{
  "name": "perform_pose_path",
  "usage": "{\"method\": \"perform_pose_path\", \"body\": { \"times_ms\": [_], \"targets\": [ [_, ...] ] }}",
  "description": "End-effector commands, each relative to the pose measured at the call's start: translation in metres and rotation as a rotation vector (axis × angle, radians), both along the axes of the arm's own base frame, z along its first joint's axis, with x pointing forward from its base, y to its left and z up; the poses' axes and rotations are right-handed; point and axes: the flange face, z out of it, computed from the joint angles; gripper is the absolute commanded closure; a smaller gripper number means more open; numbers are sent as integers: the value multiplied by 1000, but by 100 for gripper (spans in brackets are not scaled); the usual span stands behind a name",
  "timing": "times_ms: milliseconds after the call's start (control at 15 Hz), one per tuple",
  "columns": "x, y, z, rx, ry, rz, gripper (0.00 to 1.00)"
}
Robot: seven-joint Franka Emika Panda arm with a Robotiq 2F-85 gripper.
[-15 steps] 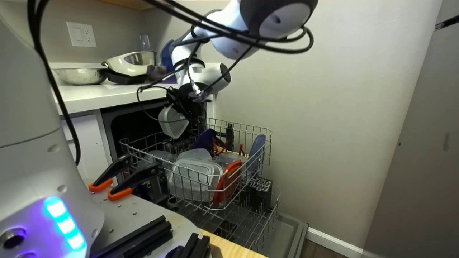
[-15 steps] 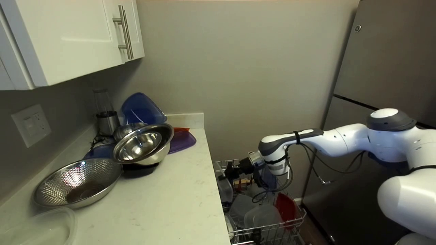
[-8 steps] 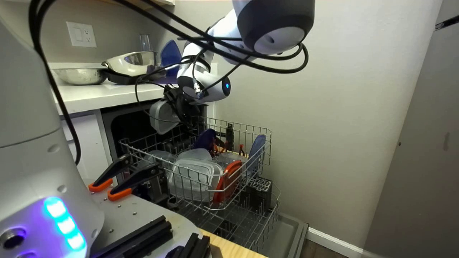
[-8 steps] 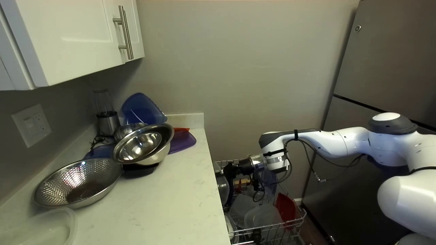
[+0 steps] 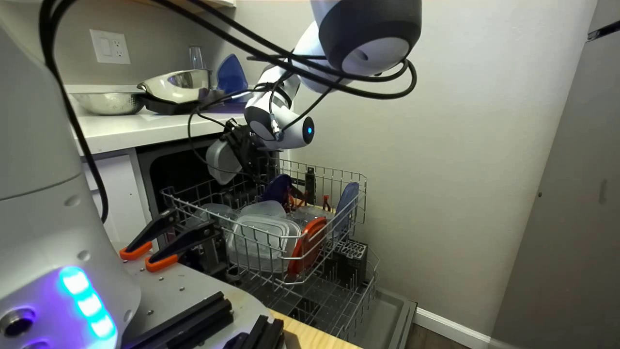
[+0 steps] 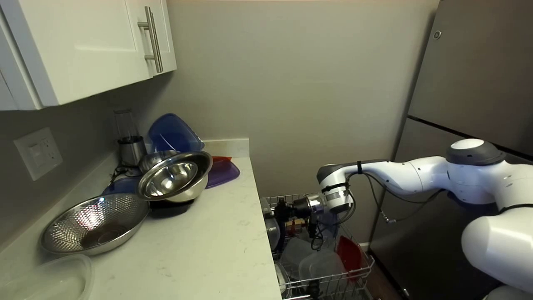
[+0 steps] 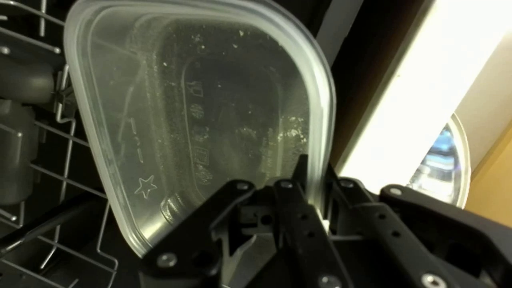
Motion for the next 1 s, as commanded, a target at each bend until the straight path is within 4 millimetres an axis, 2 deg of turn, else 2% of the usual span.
{"method": "perform_pose_path", "body": {
  "times_ms": [0,333,933],
  "targets": [
    [6,3,-7,23,15,2,96],
    [14,7,-20,0,41,-2,96],
    [29,24,-23,62,88,4,96]
  ]
}}
